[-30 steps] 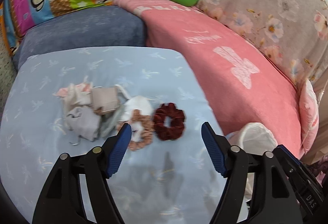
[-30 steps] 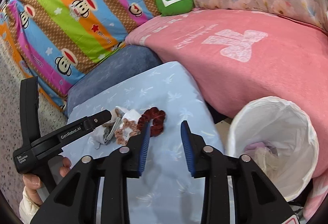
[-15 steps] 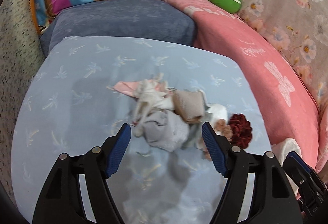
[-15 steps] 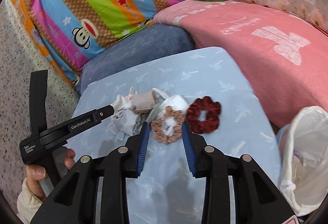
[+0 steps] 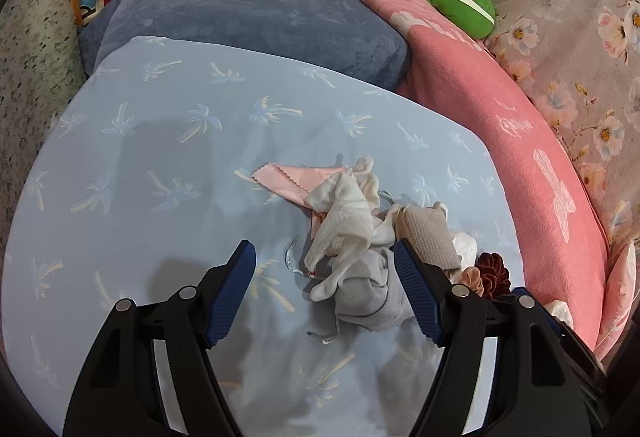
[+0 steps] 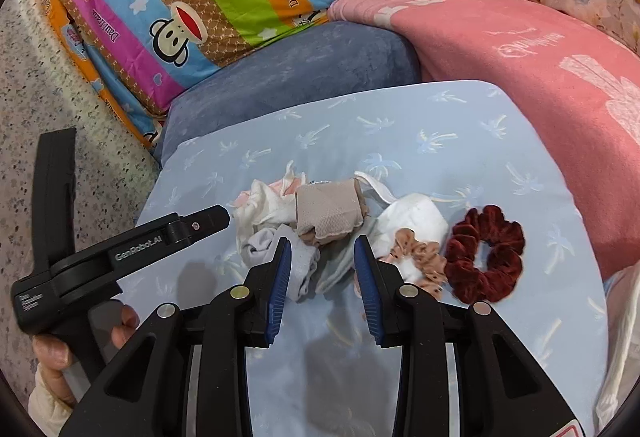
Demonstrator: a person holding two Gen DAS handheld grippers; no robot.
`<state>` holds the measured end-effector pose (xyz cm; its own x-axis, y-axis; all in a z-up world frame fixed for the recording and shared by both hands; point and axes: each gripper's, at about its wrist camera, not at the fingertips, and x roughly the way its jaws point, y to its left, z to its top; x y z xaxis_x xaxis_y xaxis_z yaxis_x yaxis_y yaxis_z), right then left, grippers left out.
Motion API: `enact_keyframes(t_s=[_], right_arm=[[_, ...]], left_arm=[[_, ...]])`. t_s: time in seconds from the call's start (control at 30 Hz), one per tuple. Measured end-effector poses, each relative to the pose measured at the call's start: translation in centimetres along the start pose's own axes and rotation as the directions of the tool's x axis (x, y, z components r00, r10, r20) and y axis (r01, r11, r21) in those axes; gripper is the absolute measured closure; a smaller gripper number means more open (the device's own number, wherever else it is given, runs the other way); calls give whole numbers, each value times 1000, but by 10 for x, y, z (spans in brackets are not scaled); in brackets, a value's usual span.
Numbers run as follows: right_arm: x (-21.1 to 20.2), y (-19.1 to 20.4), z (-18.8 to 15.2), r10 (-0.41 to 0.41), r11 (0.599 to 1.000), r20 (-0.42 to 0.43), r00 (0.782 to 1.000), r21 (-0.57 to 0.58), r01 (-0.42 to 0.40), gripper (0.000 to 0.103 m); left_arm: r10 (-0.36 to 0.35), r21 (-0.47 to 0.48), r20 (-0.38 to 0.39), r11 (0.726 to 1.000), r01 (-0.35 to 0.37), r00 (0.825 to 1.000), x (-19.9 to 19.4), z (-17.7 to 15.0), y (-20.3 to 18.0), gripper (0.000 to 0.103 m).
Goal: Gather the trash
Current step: 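Grasp the white sock with the left tool while the right tool grasps the beige sock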
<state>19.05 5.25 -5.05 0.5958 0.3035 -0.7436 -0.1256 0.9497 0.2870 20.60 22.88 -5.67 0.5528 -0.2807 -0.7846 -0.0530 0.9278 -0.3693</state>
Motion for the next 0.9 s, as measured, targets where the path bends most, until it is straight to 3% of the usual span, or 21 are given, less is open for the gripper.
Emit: enact_keyframes(t_s=[0.23,0.4,0.47,0.63,0.9], right_arm=[[29,2,6,-10,1000,-25,1000,6,10,70],[44,2,5,-13,1000,-45,999,8,13,70],[50,1,5,-8,1000,-55,998,16,9,73],[60,0,5,-2,1000,-74,997,27,4,96],[30,5,17,21,999,-1,1000,27,-21,98]], left_arm=[[-38,3,-24,999,38,999,15,8,-4,36],[-62,-3,-58,998,62,996,30,11,-4,52],[-80,-7,-78,997,80,994,36,12,-3,67],[-129,-58,-116,991,123,985,44,9,6,89],[-146,-29,-53,989,144,988,13,18,-2,93]])
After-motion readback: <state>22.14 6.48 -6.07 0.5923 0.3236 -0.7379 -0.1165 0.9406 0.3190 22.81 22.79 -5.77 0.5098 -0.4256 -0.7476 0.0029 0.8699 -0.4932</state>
